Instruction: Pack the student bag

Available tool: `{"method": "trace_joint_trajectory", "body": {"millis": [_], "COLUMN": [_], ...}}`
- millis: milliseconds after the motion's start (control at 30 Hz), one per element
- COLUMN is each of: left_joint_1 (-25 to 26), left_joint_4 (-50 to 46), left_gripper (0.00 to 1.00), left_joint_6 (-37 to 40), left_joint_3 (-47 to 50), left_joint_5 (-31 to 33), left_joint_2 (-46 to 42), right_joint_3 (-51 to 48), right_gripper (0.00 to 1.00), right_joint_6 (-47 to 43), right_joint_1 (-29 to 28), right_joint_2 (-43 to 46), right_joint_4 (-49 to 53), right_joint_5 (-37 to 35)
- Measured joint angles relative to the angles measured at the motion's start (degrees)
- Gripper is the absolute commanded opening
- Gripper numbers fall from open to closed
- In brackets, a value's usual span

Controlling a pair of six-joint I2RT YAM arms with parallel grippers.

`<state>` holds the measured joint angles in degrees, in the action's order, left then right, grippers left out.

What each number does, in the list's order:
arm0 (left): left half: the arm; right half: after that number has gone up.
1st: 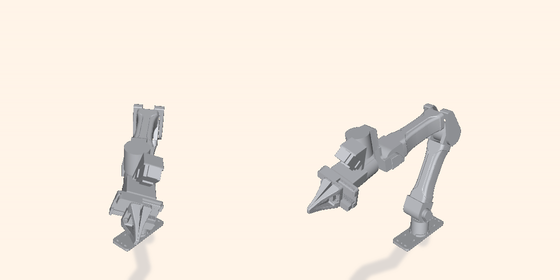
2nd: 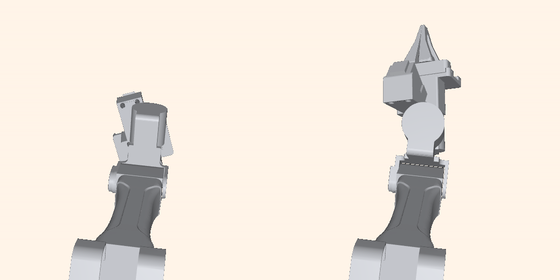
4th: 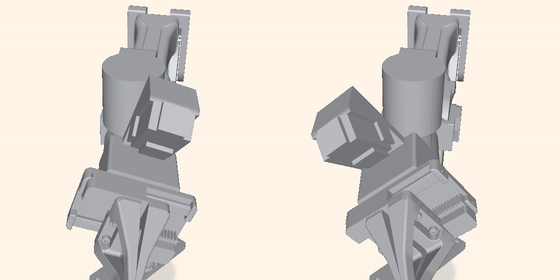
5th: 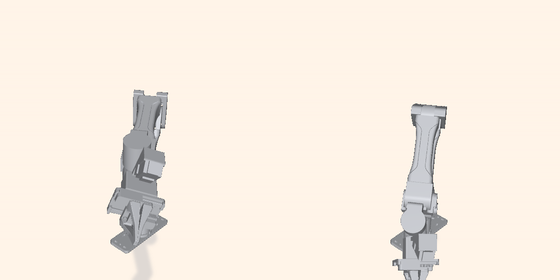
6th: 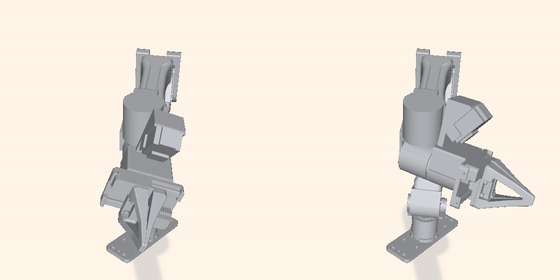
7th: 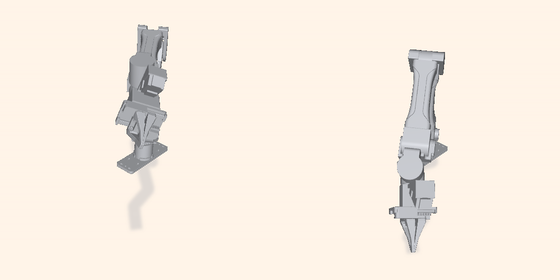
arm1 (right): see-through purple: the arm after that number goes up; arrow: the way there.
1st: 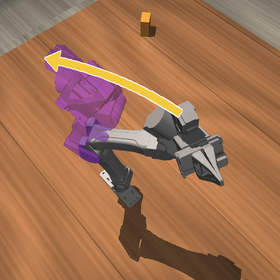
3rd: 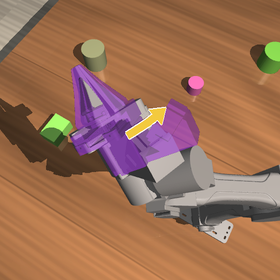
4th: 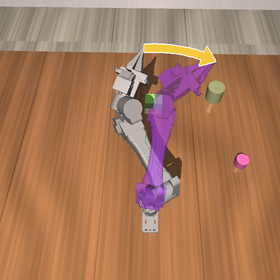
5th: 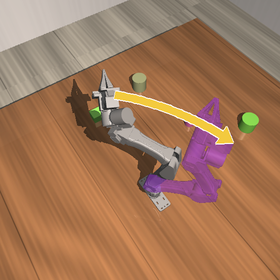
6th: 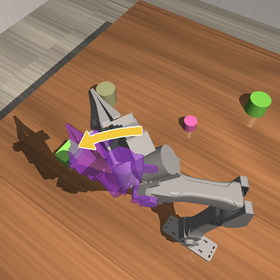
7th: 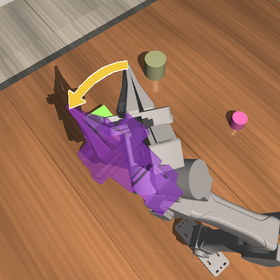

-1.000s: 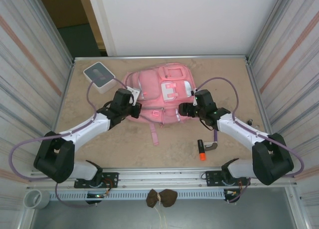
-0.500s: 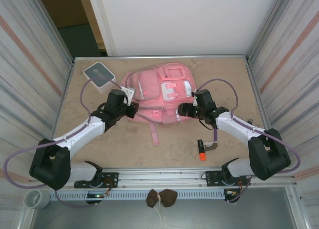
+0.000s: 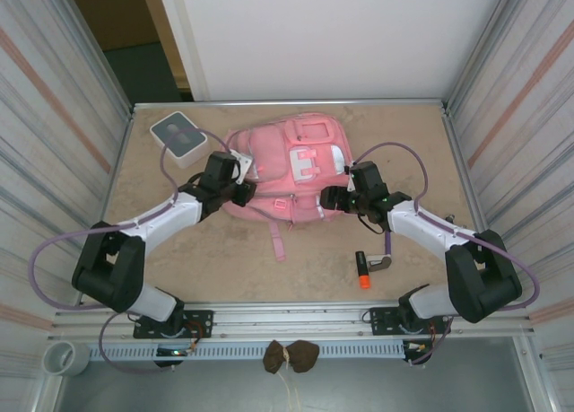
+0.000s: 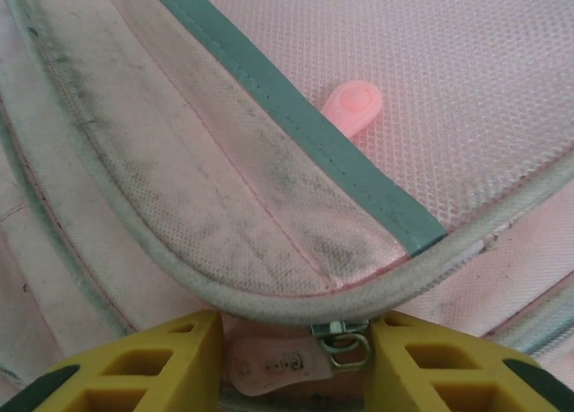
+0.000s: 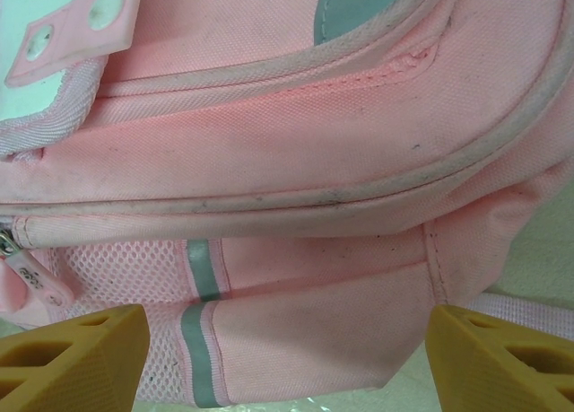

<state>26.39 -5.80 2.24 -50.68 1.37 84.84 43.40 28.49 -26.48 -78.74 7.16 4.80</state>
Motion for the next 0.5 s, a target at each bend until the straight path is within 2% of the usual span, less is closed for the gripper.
{"method": "trace_joint_trajectory", "body": {"millis": [233, 400, 500], "left_joint_1": [0.0, -0.07, -0.11], "left_joint_4": [0.0, 0.02, 0.0], "left_gripper": [0.33, 0.2, 0.09], "left_joint_6": [1.64, 2.51, 2.95], "left_joint_3": [-0.63, -0.63, -0.57], "left_joint_5": [-0.35, -0.24, 0.2], "left_joint_2": [2.69, 2.71, 2.4], "right_joint_3": [0.0, 0.0, 0.0], "right_gripper": [0.79, 0.8, 0.8], "right_joint_6": [0.0, 0.0, 0.31], "right_joint_1": [0.0, 0.0, 0.0], "right_joint_2": [0.0, 0.02, 0.26], "right_joint_4": [0.0, 0.0, 0.0], "right_joint_5": [0.04, 0.15, 0.94]}}
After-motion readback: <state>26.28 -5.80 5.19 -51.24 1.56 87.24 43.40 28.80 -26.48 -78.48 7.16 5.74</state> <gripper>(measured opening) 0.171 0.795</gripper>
